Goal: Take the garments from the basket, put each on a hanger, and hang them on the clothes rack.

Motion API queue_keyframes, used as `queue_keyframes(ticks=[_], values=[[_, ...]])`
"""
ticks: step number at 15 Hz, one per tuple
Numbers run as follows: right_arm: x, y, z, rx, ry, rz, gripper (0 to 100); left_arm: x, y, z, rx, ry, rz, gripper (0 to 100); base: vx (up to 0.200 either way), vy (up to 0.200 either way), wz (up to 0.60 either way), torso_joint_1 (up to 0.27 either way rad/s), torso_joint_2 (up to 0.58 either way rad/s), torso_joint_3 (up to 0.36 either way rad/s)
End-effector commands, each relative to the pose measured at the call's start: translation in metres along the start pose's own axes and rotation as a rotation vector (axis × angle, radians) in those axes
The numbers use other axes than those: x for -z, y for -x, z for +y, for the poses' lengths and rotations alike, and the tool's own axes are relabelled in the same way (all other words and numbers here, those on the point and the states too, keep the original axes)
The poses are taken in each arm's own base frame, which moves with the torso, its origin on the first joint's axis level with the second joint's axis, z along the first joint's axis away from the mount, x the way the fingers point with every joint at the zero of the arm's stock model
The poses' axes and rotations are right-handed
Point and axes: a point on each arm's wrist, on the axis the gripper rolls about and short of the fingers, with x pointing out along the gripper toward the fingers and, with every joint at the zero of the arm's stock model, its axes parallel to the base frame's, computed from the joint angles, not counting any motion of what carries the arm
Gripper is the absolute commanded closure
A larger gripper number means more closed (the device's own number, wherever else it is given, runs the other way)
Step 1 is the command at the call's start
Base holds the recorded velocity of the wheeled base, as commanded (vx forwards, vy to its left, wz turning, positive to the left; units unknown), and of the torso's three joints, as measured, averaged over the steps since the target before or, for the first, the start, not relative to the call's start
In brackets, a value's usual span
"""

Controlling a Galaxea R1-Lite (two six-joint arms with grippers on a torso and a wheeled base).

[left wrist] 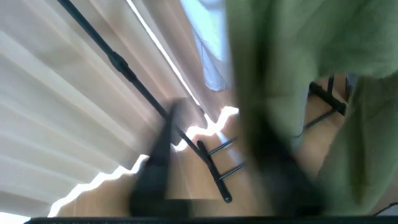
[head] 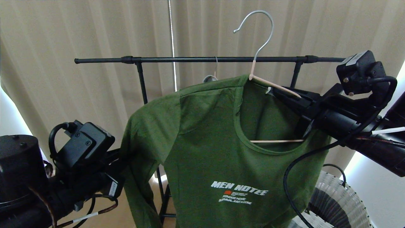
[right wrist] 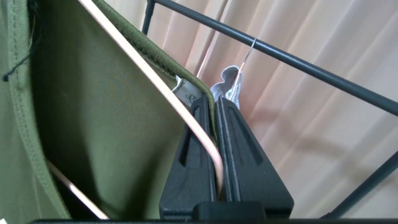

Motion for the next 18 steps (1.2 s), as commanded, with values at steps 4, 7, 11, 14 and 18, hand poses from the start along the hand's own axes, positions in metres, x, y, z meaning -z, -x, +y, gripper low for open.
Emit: queue_keyframes(ticks=[4, 7, 11, 14, 18], values=[[0.001, 0.004, -0.001, 0.01, 0.002, 0.008, 100, 0.016, 0.006, 0.015, -0.084, 0.02, 0.057, 100, 0.0, 0.0, 0.0, 0.0, 0.0, 0.0], [0.003, 0.004, -0.008, 0.04, 0.007, 0.015, 100, 0.033, 0.016, 0.026, -0.156, 0.04, 0.114, 100, 0.0, 0.0, 0.0, 0.0, 0.0, 0.0], [0.004, 0.005, -0.013, 0.059, 0.008, 0.02, 100, 0.047, 0.021, 0.035, -0.22, 0.065, 0.175, 100, 0.0, 0.0, 0.0, 0.0, 0.0, 0.0], [0.005, 0.005, -0.013, 0.058, 0.007, 0.023, 100, 0.047, 0.022, 0.034, -0.212, 0.062, 0.174, 100, 0.0, 0.0, 0.0, 0.0, 0.0, 0.0], [0.007, 0.005, -0.016, 0.072, 0.006, 0.036, 100, 0.044, 0.023, 0.027, -0.166, 0.059, 0.146, 0, 0.0, 0.0, 0.0, 0.0, 0.0, 0.0]])
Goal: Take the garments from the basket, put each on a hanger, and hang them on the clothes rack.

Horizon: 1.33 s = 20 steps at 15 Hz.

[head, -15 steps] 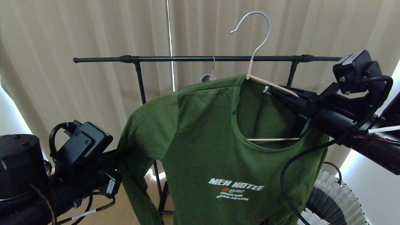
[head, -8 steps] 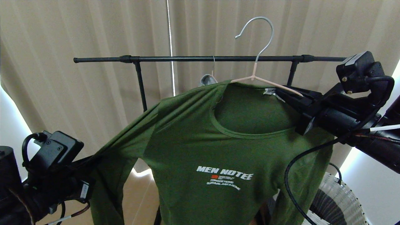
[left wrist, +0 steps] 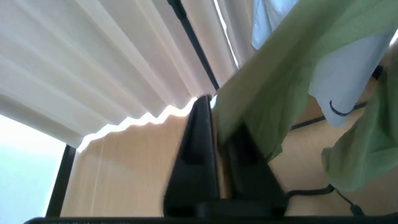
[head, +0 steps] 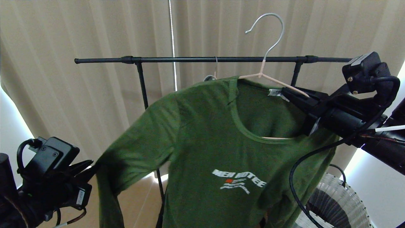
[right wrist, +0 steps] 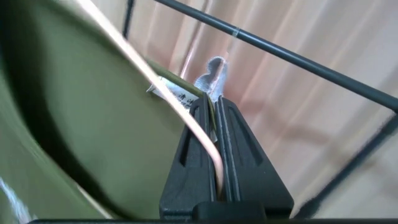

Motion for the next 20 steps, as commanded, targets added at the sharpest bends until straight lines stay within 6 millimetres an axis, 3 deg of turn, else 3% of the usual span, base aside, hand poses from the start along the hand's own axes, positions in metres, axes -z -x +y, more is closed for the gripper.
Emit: queue_keyframes(ticks=[1, 5, 6, 7, 9, 13, 17, 20], values=[[0.005, 0.001, -0.007, 0.027, 0.006, 0.023, 100, -0.003, 0.003, -0.003, 0.07, -0.002, -0.05, 0, 0.0, 0.0, 0.0, 0.0, 0.0, 0.0], [0.02, 0.011, -0.029, 0.118, 0.011, 0.087, 100, -0.009, 0.018, -0.001, 0.162, -0.001, -0.172, 0, 0.0, 0.0, 0.0, 0.0, 0.0, 0.0], [0.03, 0.022, -0.048, 0.204, 0.036, 0.13, 100, -0.008, 0.022, 0.0, 0.154, 0.004, -0.183, 0, 0.0, 0.0, 0.0, 0.0, 0.0, 0.0], [0.032, 0.026, -0.053, 0.226, 0.054, 0.14, 100, -0.008, 0.023, 0.001, 0.148, 0.007, -0.182, 0, 0.0, 0.0, 0.0, 0.0, 0.0, 0.0], [0.038, 0.052, -0.074, 0.34, 0.167, 0.2, 100, -0.004, 0.025, 0.006, 0.111, 0.068, -0.17, 0, 0.0, 0.0, 0.0, 0.0, 0.0, 0.0], [0.044, 0.098, -0.111, 0.587, 0.194, 0.272, 100, 0.007, 0.035, 0.011, 0.061, 0.153, -0.155, 0, 0.0, 0.0, 0.0, 0.0, 0.0, 0.0], [0.056, 0.114, -0.111, 0.633, 0.176, 0.334, 100, 0.007, 0.042, 0.015, 0.027, 0.162, -0.174, 0, 0.0, 0.0, 0.0, 0.0, 0.0, 0.0], [0.065, 0.116, -0.108, 0.626, 0.156, 0.348, 100, 0.008, 0.047, 0.015, 0.019, 0.175, -0.195, 0, 0.0, 0.0, 0.0, 0.0, 0.0, 0.0]])
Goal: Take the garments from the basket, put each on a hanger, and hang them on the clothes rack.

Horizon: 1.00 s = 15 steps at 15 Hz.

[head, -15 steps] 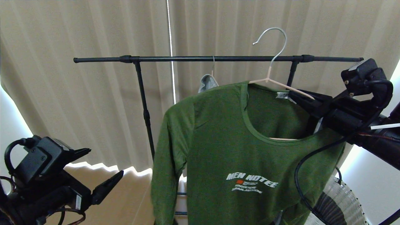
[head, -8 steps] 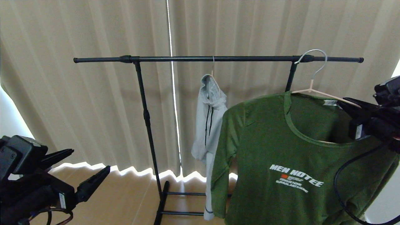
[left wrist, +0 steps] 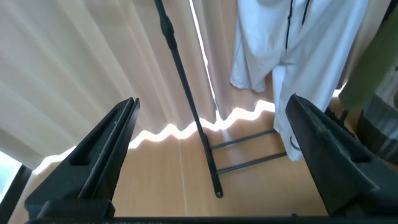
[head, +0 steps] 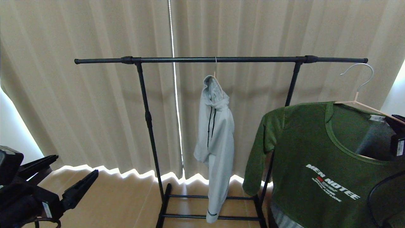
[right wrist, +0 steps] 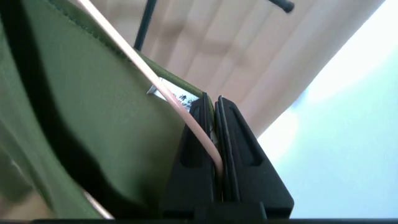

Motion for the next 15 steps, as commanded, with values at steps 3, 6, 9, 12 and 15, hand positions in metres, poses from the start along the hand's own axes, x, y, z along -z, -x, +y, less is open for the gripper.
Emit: queue_keyframes(ticks=[3, 6, 9, 12, 15], values=[[0.007, -0.003, 0.002, -0.009, -0.001, 0.028, 100, -0.001, 0.007, 0.002, -0.024, 0.045, -0.029, 0, 0.0, 0.0, 0.0, 0.0, 0.0, 0.0], [0.009, -0.006, 0.003, -0.017, -0.001, 0.038, 100, -0.002, 0.009, 0.003, -0.037, 0.048, -0.032, 0, 0.0, 0.0, 0.0, 0.0, 0.0, 0.0], [0.015, -0.013, 0.004, -0.02, 0.004, 0.05, 100, -0.002, 0.008, 0.004, -0.039, 0.038, -0.033, 0, 0.0, 0.0, 0.0, 0.0, 0.0, 0.0], [0.015, -0.016, 0.004, -0.015, 0.006, 0.037, 100, -0.003, 0.009, 0.003, -0.037, 0.036, -0.038, 0, 0.0, 0.0, 0.0, 0.0, 0.0, 0.0], [0.015, -0.018, 0.004, -0.012, 0.006, 0.035, 100, -0.002, 0.009, 0.003, -0.03, 0.036, -0.034, 0, 0.0, 0.0, 0.0, 0.0, 0.0, 0.0]])
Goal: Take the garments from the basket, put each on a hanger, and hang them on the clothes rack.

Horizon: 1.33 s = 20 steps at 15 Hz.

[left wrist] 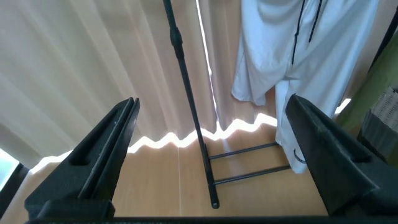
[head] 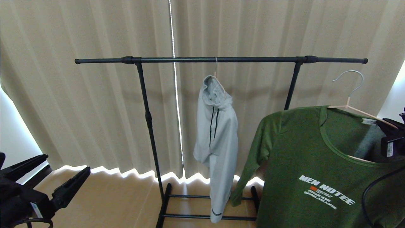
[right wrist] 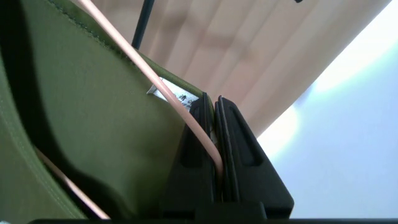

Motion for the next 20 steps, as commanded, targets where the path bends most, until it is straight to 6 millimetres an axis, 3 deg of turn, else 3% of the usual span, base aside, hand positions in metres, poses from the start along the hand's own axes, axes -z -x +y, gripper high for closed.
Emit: queue_keyframes(ticks=[1, 3, 17, 20], values=[[0.002, -0.002, 0.001, -0.003, -0.001, 0.009, 100, 0.0, 0.0, 0.0, 0.003, -0.001, 0.003, 0, 0.0, 0.0, 0.0, 0.0, 0.0, 0.0], [0.002, -0.002, 0.0, -0.003, -0.001, 0.008, 100, 0.0, -0.001, 0.0, 0.004, -0.003, 0.001, 0, 0.0, 0.0, 0.0, 0.0, 0.0, 0.0], [0.003, -0.002, 0.002, -0.009, -0.001, 0.011, 100, 0.002, 0.0, -0.003, 0.029, -0.033, 0.003, 0, 0.2, 0.0, 0.0, 0.001, 0.0, 0.003], [-0.004, -0.004, 0.0, -0.007, -0.005, -0.014, 100, 0.013, 0.009, -0.007, 0.045, -0.035, 0.02, 0, 0.0, 0.0, 0.0, 0.0, 0.0, 0.0]])
